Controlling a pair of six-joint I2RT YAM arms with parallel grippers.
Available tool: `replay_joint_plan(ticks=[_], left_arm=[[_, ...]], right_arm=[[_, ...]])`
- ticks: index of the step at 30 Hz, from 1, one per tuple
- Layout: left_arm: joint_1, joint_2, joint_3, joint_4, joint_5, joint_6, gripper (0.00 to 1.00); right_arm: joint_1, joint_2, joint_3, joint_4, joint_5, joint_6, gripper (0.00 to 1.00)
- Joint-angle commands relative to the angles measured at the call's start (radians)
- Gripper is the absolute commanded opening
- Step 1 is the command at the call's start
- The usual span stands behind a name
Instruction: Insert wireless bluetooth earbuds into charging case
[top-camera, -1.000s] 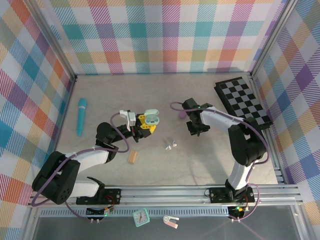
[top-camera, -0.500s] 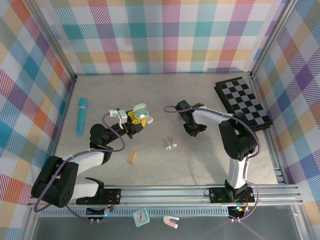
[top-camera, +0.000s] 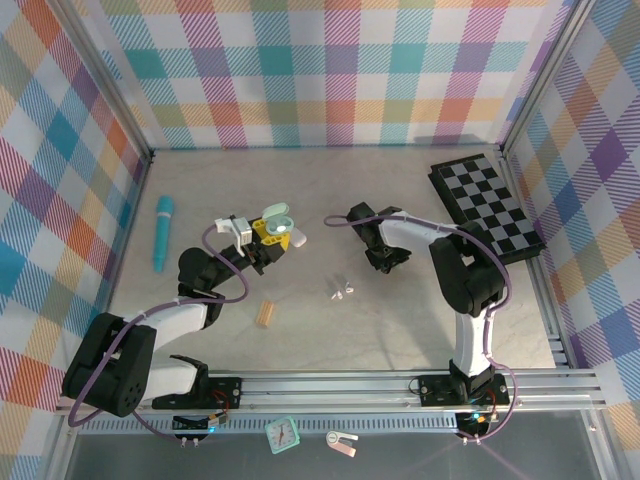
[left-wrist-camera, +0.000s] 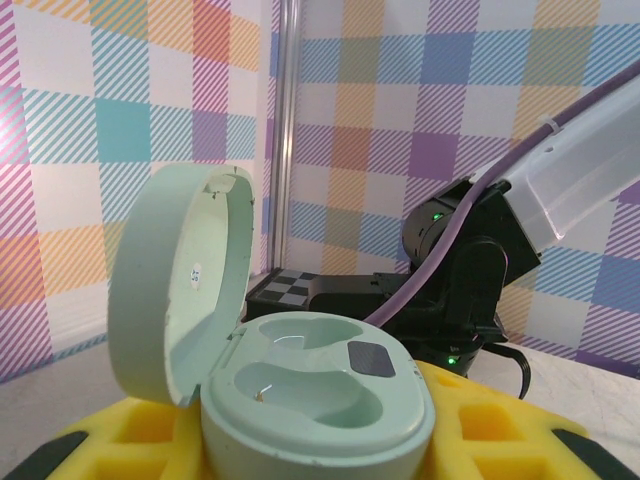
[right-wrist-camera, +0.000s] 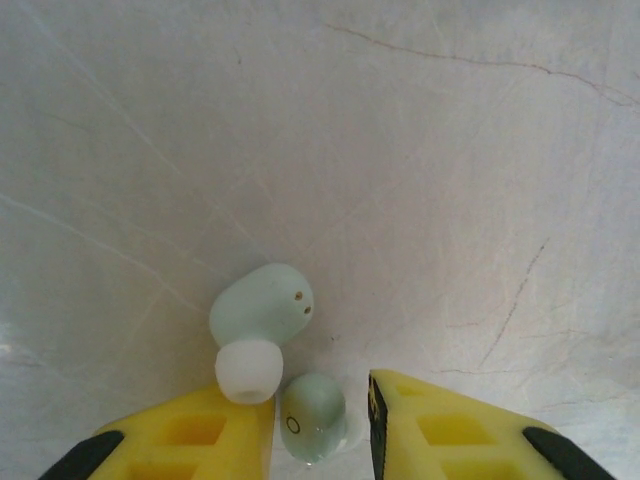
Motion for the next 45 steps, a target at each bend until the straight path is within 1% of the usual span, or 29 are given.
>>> replay_joint_plan(ticks=[1,6,14,16,22,23,28,31,34,36,45], left_arm=[[0.012,-0.02,0.002,0.049,0.009,0.009,0.32],[0.012,-0.019,0.002,0.049,0.014,0.007,0.32],[0.011,-0.02,0.002,0.049,0.019,0.003,0.32],[0.011,-0.021,0.002,0.049,0.02,0.003,0.32],[0.012,-0.021,0.003,0.049,0.023,0.001,0.32],[0.012,-0.02,0.004,0.05,0.024,0.001,0.32],[0.012,-0.021,0.005,0.049,0.031,0.0,0.32],[0.012,-0.02,0.006,0.05,0.037,0.0,0.32],[0.008,-0.017,0.012,0.05,0.045,-0.005,0.32],[0.004,-0.015,0.012,0.048,0.048,-0.005,0.32],[-0.024,0.017,0.024,0.045,0.059,0.016,0.32]], right_arm=[[0.006,0.025,0.018,-0.052,0.041,-0.007,0.3],[0.004,0.028,0.025,-0.079,0.061,0.005,0.29],[0.004,0.038,0.02,-0.073,0.068,0.0,0.28],[0.005,0.045,0.017,-0.076,0.077,0.001,0.26],[0.004,0.062,0.013,-0.071,0.093,-0.005,0.26],[0.004,0.061,0.014,-0.071,0.095,-0.004,0.24],[0.004,0.036,0.013,-0.07,0.096,-0.004,0.19],[0.005,0.004,0.008,-0.068,0.093,-0.002,0.18],[0.006,-0.041,0.017,-0.11,0.084,0.02,0.18],[0.006,-0.086,0.008,-0.119,0.056,0.032,0.18],[0.005,-0.319,0.008,-0.15,-0.209,0.102,0.19]])
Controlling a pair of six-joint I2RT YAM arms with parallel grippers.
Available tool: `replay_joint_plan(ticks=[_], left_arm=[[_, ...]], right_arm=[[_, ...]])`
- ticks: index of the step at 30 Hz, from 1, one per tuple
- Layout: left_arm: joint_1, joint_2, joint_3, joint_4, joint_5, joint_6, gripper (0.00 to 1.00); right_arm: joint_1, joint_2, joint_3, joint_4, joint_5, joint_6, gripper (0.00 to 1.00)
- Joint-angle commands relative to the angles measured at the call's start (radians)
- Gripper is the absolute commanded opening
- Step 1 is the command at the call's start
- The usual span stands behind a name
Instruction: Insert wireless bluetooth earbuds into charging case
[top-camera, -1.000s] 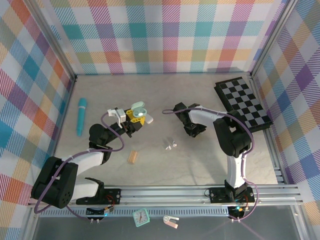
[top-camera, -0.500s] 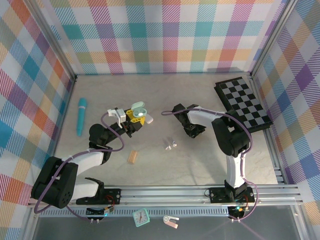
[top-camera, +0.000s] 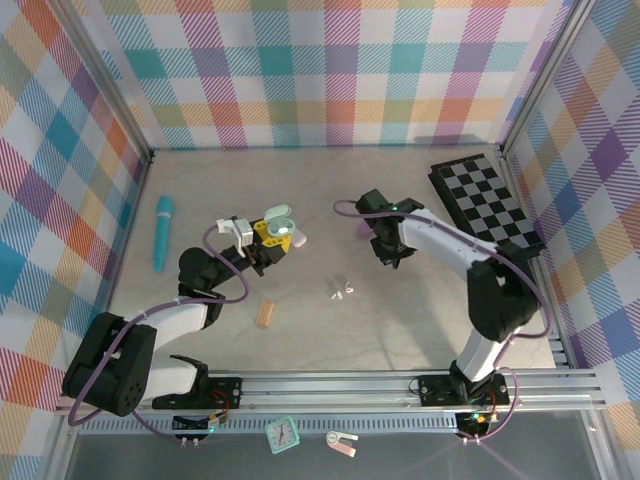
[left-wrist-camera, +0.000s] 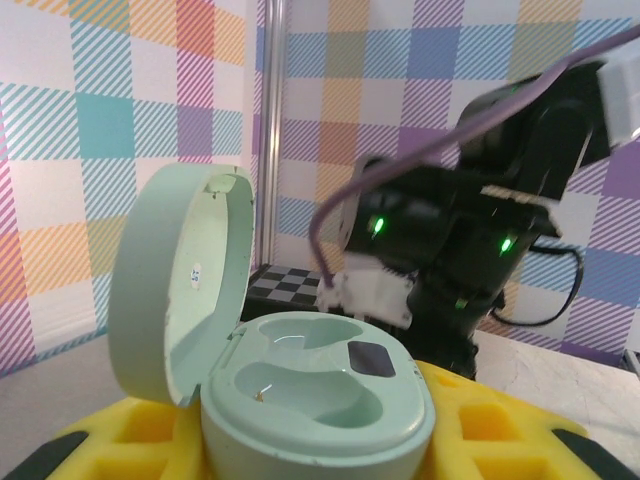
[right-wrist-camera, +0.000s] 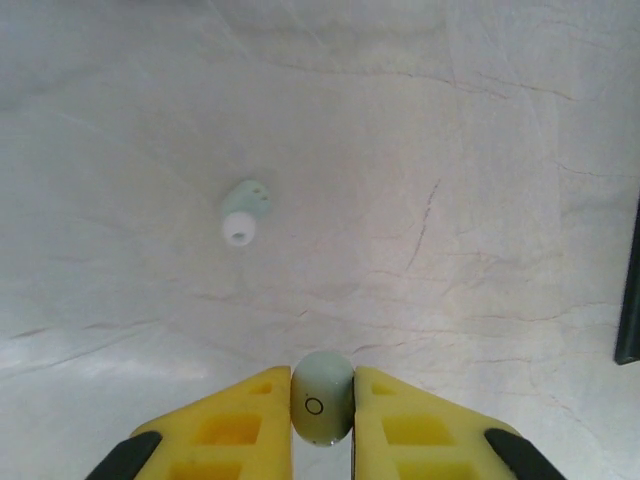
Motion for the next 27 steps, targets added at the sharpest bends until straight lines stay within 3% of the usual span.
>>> replay_joint_plan(ticks=[1,9,17,23,27], left_arm=[[-0.019,0.015,0.024,0.043,0.03,0.02,0.32],[-0.092,0.072,0.06,0.023,0.038,0.058,0.32],[-0.18,0.076,0.126,-0.173,0.038,0.181,0.32],[-0.245,0.132,0.174,-0.151,0.062,0.163,0.32],[-0.279,0.216,0.195,0.017,0.072,0.065,0.32]], right_arm=[[-0.002,-0.075,0.007,-0.04,-0.156,0.053,0.19],[-0.006,-0.271,-0.016,0.025,-0.457,0.063,0.2],[-0.006,-0.412,-0.001,0.108,-0.714,0.061,0.19],[-0.006,-0.445,0.02,0.166,-0.877,0.018,0.19],[-0.006,-0.455,0.013,0.211,-0.958,0.007,0.19]])
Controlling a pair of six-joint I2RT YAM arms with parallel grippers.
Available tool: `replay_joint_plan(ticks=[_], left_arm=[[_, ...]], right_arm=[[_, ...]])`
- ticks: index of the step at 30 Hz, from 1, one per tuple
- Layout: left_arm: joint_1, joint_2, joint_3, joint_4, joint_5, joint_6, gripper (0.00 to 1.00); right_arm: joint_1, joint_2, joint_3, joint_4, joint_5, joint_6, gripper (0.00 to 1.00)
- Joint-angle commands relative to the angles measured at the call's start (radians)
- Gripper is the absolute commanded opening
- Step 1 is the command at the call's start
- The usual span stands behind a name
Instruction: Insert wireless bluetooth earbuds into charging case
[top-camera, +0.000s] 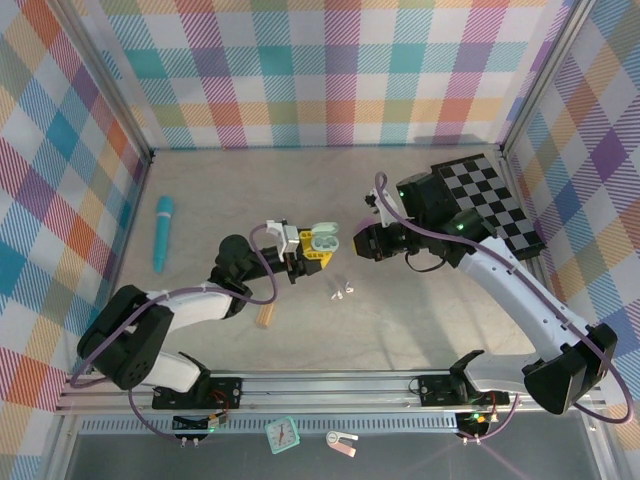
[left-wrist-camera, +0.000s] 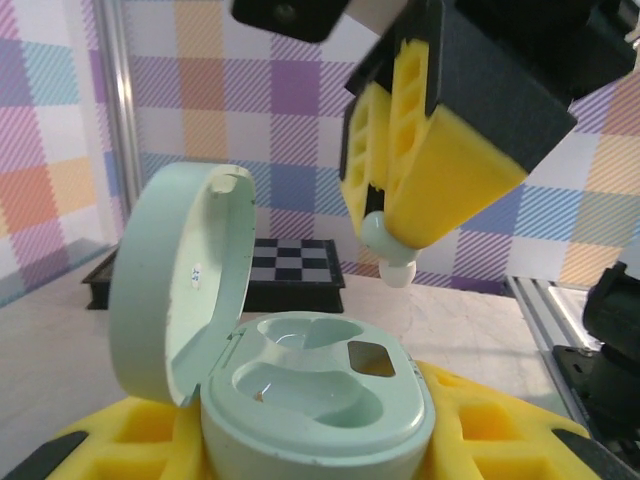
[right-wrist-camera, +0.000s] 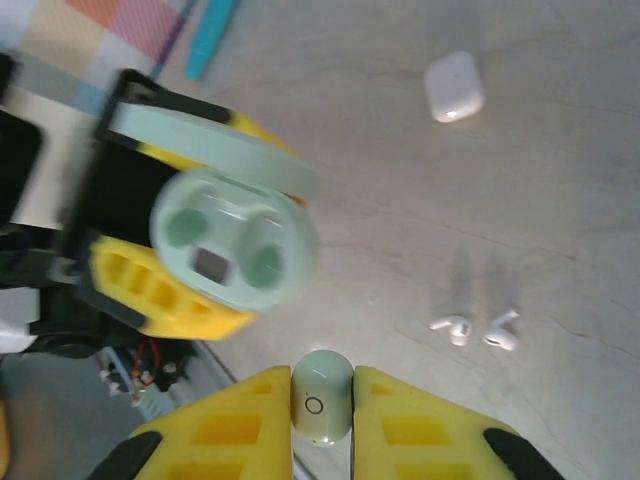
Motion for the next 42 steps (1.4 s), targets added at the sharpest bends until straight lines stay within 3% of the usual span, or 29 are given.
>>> replay_joint_plan(ticks=[1,5,26,34,42], left_arm=[[-0.024,0.062,0.039,0.176,0.045,-0.077,0.31],[-0.054,0.085,0.058,0.169,0.034,-0.066,0.31],[-0.085,0.072,0.085,0.17,0.064,-0.082,0.31],[-0.084,0.072,0.099,0.169,0.057,-0.077,0.31],[-0.084,0.065,0.102,0.169,0.059,-0.077,0.31]], right_arm=[[-0.005,-0.029,0.014,0.068,-0.132,-0.034,0.19],[-0.006,-0.042,0.009,0.093,-0.154,-0.039,0.19],[-0.006,-0.01,0.039,0.019,-0.029,-0.091,0.19],[-0.006,-0.005,0.031,0.024,-0.093,-0.091,0.19],[-0.006,-0.001,0.033,0.02,-0.075,-0.084,0.23]])
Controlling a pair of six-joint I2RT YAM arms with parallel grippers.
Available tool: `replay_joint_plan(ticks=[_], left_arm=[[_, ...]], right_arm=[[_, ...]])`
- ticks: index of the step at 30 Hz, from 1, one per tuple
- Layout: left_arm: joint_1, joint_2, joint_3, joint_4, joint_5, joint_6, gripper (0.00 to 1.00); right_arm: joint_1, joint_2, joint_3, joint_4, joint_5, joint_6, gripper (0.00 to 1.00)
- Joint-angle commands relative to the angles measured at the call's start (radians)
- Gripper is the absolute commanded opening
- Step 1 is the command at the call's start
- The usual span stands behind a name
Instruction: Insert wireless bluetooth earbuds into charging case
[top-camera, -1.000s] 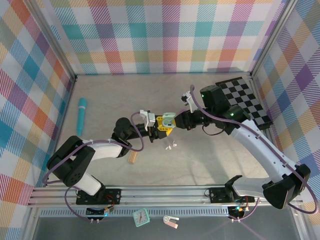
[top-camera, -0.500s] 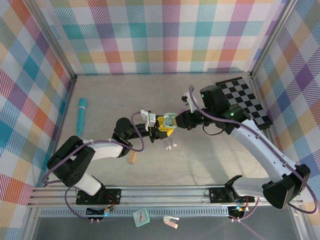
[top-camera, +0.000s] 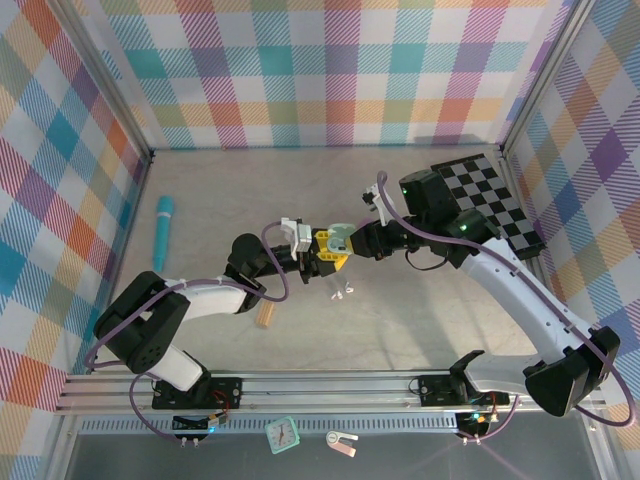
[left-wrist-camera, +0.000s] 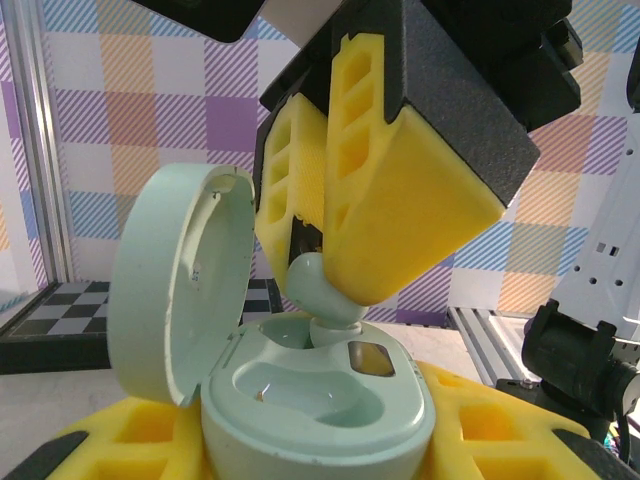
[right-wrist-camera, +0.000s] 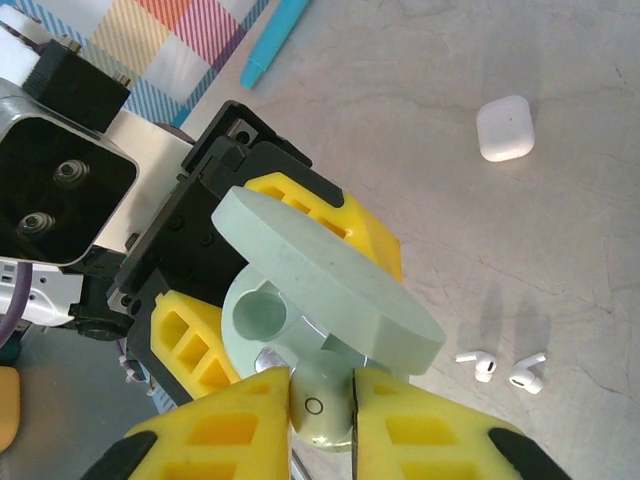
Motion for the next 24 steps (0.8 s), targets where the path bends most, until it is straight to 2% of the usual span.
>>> replay_joint_plan(ticks=[1,10,16,20,24], left_arm=[[-0.01,-0.02,0.025,0.052,0.026,0.005,0.31],[-0.01,-0.023,0.018,0.054,0.021,0.008,0.31],[0.01,-0.035,-0.004,0.052,0.011,0.019,0.31],[0.043,-0.05,-0.031,0.052,0.015,0.014,0.31],[0.083,-0.072,-0.056,0.052,0.02,0.011,0.31]], right_arm=[[-0.005,0.01,0.026,-0.015,-0.008,-0.01,0.25],[-0.005,-0.008,0.038,-0.008,0.015,0.001,0.44],[-0.015,-0.143,-0.07,0.082,0.038,-0.039,0.5],[-0.097,-0.253,-0.186,0.172,0.02,-0.004,0.51],[-0.246,-0.306,-0.303,0.261,-0.032,0.086,0.51]])
